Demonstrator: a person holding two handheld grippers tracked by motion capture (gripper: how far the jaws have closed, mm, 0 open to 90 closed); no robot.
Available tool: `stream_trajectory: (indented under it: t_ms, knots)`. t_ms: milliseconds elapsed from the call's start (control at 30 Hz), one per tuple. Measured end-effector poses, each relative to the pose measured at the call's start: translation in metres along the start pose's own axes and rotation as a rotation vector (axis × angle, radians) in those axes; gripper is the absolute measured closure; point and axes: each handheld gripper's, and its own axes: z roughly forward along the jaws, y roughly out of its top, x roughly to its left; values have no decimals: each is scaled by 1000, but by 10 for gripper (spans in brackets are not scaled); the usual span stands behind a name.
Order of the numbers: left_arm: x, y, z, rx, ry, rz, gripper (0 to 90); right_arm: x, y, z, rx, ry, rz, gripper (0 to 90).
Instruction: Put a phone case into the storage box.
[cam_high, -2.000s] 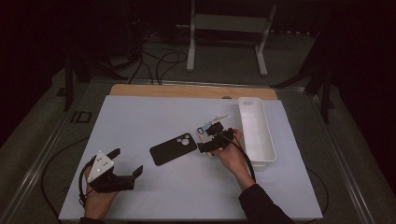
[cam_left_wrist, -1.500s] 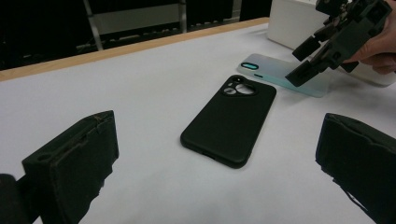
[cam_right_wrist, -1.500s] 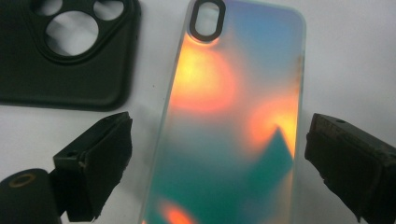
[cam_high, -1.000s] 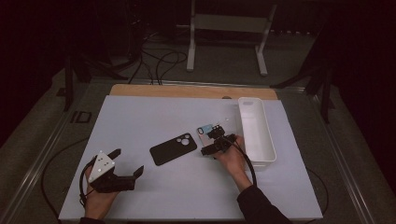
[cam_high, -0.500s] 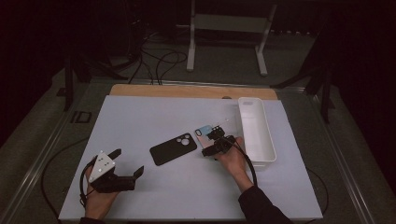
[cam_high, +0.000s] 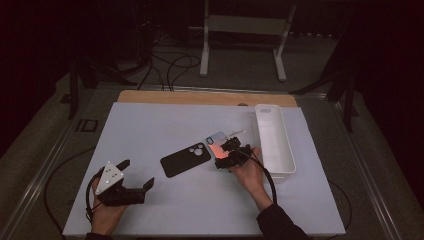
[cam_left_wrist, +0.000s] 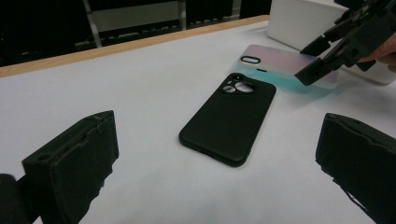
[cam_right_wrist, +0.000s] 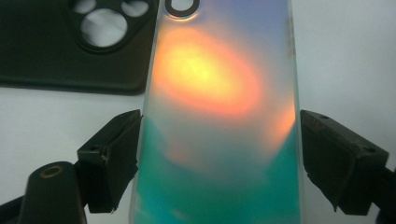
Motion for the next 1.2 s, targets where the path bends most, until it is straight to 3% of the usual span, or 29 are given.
stream_trajectory:
  t_ms: [367, 567, 733, 1067, 1100, 1200]
  knots:
    - [-2, 5, 3, 8, -17, -50, 0, 6, -13, -30, -147, 53, -28, 166]
    - [-7, 9, 7, 24, -21, -46, 0, 4, -24, -49, -245, 77, -25, 166]
    - [-11, 15, 9, 24, -32, -42, 0, 5, -27, -58, -292, 87, -37, 166]
    - [-24, 38, 20, 28, -79, -37, 10, 8, -30, -69, -371, 106, -61, 166]
    - [-30, 54, 26, 26, -101, -15, 10, 8, -32, -73, -385, 102, -84, 166]
    - [-33, 66, 31, 14, -113, -17, 11, 8, -33, -78, -411, 104, -83, 166]
